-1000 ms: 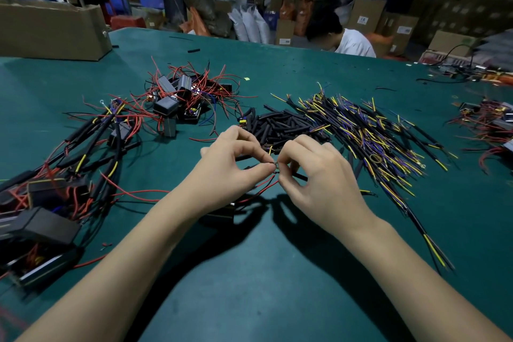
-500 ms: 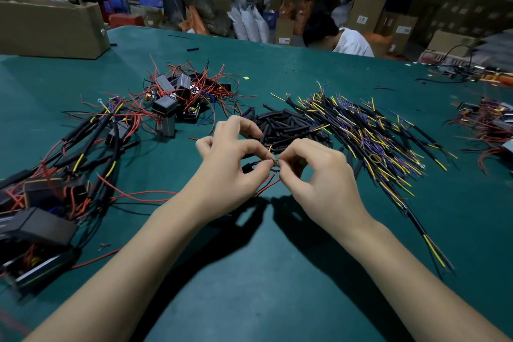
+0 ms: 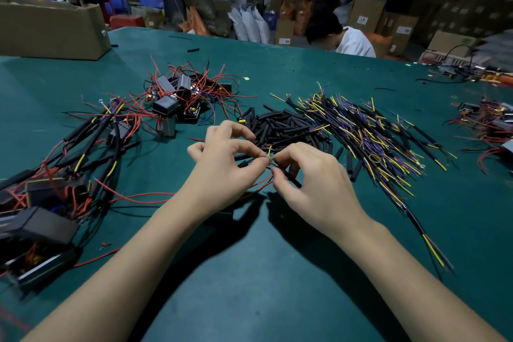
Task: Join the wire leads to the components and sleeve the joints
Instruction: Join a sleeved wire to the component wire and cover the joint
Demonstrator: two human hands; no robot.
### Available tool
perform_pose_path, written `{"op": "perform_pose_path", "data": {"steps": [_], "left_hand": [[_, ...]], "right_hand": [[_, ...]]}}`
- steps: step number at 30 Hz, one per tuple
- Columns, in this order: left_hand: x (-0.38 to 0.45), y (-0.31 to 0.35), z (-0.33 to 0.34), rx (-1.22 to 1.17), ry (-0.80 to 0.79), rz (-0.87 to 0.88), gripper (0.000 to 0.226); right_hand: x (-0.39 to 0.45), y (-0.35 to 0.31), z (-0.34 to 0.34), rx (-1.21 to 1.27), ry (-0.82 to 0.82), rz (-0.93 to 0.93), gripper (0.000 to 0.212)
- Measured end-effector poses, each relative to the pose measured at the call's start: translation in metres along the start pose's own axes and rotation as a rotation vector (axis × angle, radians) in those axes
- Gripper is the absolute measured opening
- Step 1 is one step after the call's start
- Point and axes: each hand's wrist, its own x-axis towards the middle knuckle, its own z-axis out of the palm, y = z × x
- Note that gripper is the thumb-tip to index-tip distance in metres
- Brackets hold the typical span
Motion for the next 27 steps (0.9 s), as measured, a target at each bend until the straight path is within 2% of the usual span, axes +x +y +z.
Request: {"op": "perform_pose_path", "data": {"steps": [11, 17, 27], "left_hand": [[0.0003, 0.0026, -0.0024, -0.056, -0.035, -0.02, 0.017], [-0.0001, 0.0053, -0.0038, -0.084, -0.029, -0.042, 0.018], [0.001, 0.0069, -0.0038, -0.139, -0.025, -0.07, 0.017]], "right_hand": [[-0.0003, -0.0038, 0.0019, -0.021, 0.127, 0.002, 0.005], [0.0018, -0.0006, -0.0009, 0.074, 0.139, -0.012, 0.007], [0.0011, -0.0006, -0.0013, 0.006, 0.164, -0.047, 0.008]]}}
